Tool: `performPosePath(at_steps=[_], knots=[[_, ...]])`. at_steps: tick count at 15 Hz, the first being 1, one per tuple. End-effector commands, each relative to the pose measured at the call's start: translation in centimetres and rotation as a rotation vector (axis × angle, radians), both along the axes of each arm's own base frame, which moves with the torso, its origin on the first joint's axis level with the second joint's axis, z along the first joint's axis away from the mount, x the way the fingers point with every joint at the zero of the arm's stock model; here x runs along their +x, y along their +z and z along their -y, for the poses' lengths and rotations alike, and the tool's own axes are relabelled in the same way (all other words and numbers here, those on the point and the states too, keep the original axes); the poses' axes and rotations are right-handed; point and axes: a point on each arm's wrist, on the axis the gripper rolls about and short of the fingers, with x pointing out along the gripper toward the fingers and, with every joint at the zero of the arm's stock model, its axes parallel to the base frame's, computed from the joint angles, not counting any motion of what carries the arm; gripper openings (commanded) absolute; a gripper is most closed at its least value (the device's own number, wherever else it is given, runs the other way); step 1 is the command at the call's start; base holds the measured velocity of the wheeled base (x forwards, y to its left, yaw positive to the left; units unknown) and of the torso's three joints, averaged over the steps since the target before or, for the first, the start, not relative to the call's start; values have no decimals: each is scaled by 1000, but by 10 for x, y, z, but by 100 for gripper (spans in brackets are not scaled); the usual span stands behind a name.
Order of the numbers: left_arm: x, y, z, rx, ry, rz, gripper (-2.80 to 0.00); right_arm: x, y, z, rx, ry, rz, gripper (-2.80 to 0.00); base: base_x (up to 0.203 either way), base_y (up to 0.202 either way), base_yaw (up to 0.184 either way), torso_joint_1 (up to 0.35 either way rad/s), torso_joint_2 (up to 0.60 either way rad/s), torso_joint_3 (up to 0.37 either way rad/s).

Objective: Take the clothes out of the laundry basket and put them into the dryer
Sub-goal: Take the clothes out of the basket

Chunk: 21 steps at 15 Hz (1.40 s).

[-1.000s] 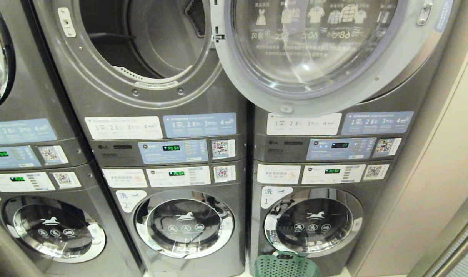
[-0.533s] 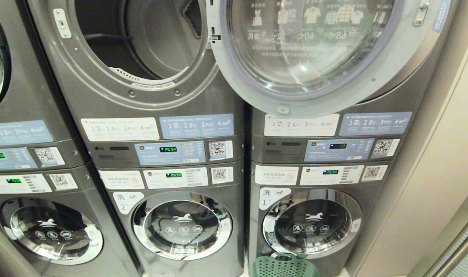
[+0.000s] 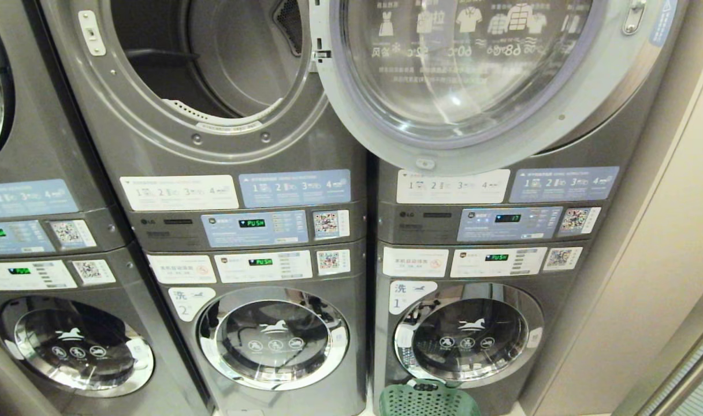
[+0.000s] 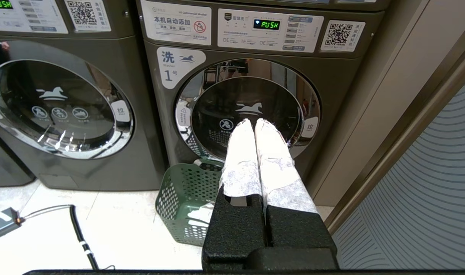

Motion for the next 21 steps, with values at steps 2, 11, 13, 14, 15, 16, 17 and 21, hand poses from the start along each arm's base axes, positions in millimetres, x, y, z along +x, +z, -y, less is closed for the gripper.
performPosePath(at_steps=[2, 11, 13, 14, 15, 16, 17, 21], knots=[[0, 0, 0, 0, 1, 0, -280, 0, 0, 0, 1, 1, -2, -280, 0, 0, 0, -57, 119, 62], [0, 0, 0, 0, 1, 1, -280, 0, 0, 0, 12, -2, -3, -280, 0, 0, 0, -60, 122, 66], [0, 0, 0, 0, 1, -1, -280, 0, 0, 0, 12, -2, -3, -280, 0, 0, 0, -60, 114, 67], [0, 0, 0, 0, 1, -1, -280, 0, 0, 0, 12, -2, -3, -280, 0, 0, 0, -70, 143, 76], [0, 0, 0, 0, 1, -2, -280, 0, 0, 0, 12, -2, -3, -280, 0, 0, 0, -60, 111, 65], [0, 0, 0, 0, 1, 1, -280, 0, 0, 0, 12, -2, -3, -280, 0, 0, 0, -54, 121, 56], [0, 0, 0, 0, 1, 0, -280, 0, 0, 0, 12, -2, -3, -280, 0, 0, 0, -76, 150, 76], [0, 0, 0, -2, 1, -2, -280, 0, 0, 0, 12, -4, -3, -280, 0, 0, 0, -62, 133, 73]])
